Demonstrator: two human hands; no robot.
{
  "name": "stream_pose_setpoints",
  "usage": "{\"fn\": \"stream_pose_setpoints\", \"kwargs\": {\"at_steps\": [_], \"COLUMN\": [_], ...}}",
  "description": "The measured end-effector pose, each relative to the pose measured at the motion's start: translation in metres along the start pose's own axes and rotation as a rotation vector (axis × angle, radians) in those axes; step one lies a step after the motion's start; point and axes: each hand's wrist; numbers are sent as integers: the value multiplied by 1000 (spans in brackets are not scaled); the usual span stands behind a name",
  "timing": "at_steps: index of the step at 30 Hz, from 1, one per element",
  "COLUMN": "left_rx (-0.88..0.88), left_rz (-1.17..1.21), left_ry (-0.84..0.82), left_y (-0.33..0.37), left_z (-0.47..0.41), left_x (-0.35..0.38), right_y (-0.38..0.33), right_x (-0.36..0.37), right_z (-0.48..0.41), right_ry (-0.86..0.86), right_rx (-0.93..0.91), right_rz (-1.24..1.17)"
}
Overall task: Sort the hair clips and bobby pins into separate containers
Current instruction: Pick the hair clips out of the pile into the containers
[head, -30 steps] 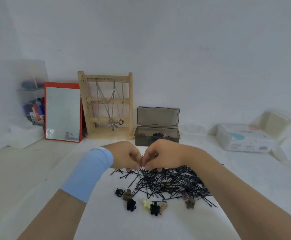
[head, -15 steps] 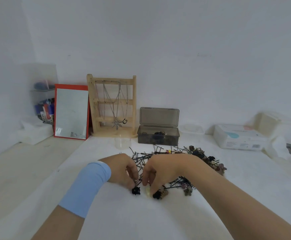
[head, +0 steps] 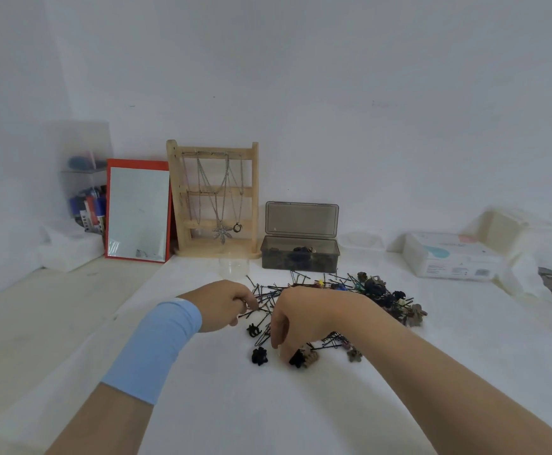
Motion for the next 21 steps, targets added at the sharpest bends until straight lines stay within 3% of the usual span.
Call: {"fn": "stream_pose_setpoints", "kwargs": {"at_steps": [7, 12, 15, 21], "left_rx": [85, 60, 45, 72], "left_rz": [-110, -170, -233, -188], "left_ry": [-25, -187, -193, -145], "left_y": [2, 15, 22, 28], "left_z": [-1, 3, 5, 6], "left_x": [1, 9, 16, 16], "right_y": [9, 17, 20, 26], "right_x": [-18, -22, -14, -18], "right_z": [16, 29, 31, 32], "right_ry": [183, 110, 116, 381], "right_rx": [17, 32, 64, 119], "right_rz": [-112, -197, -238, -211]}}
Point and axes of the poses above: each hand's wrist, its own z-axis away from the middle knuckle, its own x-axis out of the palm, y = z × x, and after that the axes turned 3 degrees about -x, right-handed
